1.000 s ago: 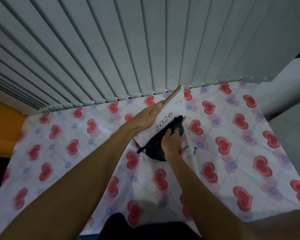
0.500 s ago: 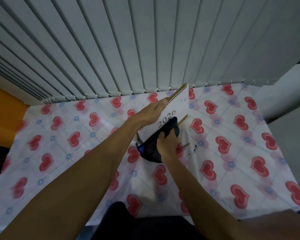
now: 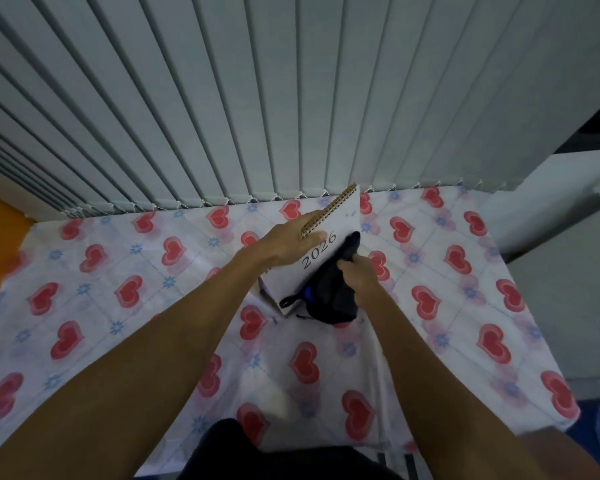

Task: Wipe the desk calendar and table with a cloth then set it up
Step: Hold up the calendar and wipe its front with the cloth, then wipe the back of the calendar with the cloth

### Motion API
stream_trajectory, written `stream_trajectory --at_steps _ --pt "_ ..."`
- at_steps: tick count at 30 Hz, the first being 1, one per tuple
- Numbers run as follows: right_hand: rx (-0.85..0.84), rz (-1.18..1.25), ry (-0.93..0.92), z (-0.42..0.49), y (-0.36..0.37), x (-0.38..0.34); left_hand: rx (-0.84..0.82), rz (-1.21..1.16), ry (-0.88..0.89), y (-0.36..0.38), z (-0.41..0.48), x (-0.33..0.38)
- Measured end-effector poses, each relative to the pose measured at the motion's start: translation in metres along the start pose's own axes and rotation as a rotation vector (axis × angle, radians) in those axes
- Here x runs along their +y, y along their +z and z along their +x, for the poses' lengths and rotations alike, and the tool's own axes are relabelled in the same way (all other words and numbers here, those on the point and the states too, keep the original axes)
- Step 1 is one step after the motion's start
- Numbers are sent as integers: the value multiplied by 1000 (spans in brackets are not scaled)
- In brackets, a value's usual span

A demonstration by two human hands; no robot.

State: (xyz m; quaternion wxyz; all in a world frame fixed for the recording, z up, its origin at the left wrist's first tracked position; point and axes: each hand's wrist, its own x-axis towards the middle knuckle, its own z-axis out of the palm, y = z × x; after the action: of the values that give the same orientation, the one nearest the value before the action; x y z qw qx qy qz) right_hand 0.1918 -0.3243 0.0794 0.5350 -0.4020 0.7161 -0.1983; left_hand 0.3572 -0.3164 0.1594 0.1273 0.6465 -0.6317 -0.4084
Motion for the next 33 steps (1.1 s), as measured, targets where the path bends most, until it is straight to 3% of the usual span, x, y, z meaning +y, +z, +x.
stream_trajectory --at_steps 3,8,17,21,24,27,30,33 --pt "3 62 22 -8 -31 -9 37 172 46 -9 7 -2" --pt "-24 377 123 -6 -74 -4 28 345 112 -36 12 3" --pt "-119 707 89 -39 -84 -15 136 434 161 -44 -2 -15" --pt "-173 671 79 -44 -68 -18 395 196 44 -28 -22 -23" --pt "-187 662 47 -55 -54 -27 741 -276 -157 -4 -32 -25" --pt "-231 657 34 -60 -45 -32 697 -700 -384 9 -27 -13" --pt "-269 602 37 -54 -37 -30 575 -750 -484 19 -18 2" --pt "-285 466 -12 -70 -31 -38 647 -700 -471 21 -12 4"
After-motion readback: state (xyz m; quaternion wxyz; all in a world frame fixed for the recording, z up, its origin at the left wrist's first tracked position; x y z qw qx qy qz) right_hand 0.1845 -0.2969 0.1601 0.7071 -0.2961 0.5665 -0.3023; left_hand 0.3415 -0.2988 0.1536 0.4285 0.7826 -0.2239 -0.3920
